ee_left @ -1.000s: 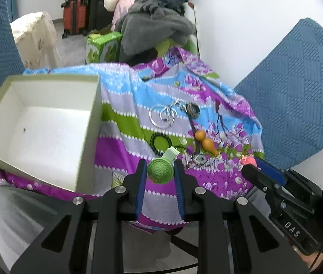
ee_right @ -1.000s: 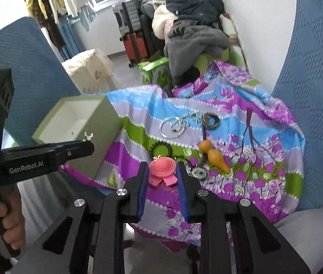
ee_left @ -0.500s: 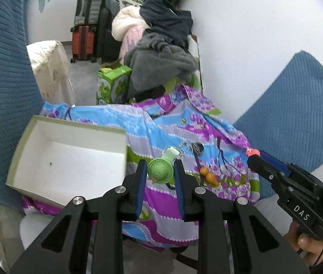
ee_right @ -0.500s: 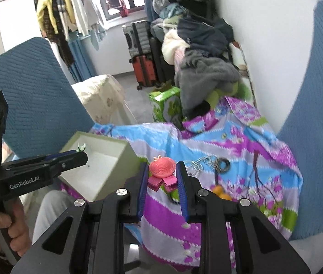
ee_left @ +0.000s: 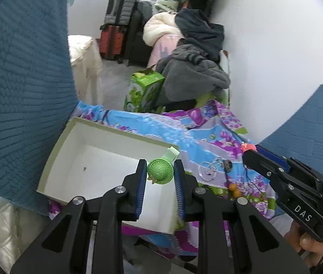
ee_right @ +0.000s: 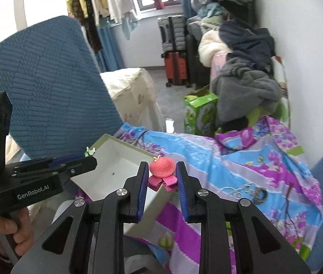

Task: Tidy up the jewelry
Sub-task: 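Carry the green pendant and pink charm over the white box with both tools, then open both tools to drop the pendant and charm into the box, then move both open tools back over the jewelry on the cloth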

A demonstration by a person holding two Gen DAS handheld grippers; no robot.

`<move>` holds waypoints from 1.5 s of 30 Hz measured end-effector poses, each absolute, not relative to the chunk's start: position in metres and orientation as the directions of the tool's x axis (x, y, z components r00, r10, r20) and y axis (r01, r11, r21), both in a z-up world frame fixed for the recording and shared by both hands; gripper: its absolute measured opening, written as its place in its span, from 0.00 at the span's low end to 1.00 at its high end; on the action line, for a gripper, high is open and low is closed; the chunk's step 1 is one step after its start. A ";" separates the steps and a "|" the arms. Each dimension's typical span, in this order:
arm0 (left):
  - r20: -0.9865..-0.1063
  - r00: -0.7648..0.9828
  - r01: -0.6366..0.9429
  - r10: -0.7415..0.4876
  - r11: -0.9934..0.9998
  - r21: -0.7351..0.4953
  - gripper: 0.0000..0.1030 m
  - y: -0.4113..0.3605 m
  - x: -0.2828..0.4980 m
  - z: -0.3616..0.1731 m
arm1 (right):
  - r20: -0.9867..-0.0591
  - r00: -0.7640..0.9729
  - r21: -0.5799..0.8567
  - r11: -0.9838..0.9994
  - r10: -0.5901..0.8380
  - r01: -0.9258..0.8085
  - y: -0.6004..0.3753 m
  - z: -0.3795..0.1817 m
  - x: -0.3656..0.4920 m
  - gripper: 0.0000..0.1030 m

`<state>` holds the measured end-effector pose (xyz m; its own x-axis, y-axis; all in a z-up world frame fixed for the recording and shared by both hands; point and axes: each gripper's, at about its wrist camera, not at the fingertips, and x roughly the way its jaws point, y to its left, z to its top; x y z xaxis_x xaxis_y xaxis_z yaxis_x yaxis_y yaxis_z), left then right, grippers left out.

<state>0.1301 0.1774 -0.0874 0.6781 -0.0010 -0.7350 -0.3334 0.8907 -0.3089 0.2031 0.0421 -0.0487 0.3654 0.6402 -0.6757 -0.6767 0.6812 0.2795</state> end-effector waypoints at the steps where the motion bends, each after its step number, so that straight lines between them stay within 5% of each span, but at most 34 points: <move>1: -0.738 0.675 -0.339 0.000 0.888 -0.310 0.24 0.182 0.129 -0.089 | -0.681 0.353 0.282 0.675 0.642 -0.682 0.049 -0.052 0.204 0.22; 23: -0.838 0.546 -0.467 -0.008 0.828 -0.312 0.24 0.248 0.126 -0.171 | -0.825 0.087 0.312 0.577 0.559 -0.755 0.147 -0.145 0.203 0.22; 36: -0.848 0.531 -0.475 0.010 0.832 -0.287 0.24 0.247 0.121 -0.171 | -0.845 0.048 0.324 0.581 0.533 -0.747 0.146 -0.159 0.196 0.29; 41: -0.830 0.557 -0.476 0.037 0.833 -0.282 0.46 0.244 0.117 -0.152 | -0.819 0.107 0.307 0.588 0.564 -0.749 0.135 -0.135 0.197 0.32; 45: -0.803 0.590 -0.477 0.079 0.837 -0.268 0.48 0.236 0.110 -0.124 | -0.785 0.156 0.298 0.586 0.600 -0.754 0.117 -0.108 0.199 0.32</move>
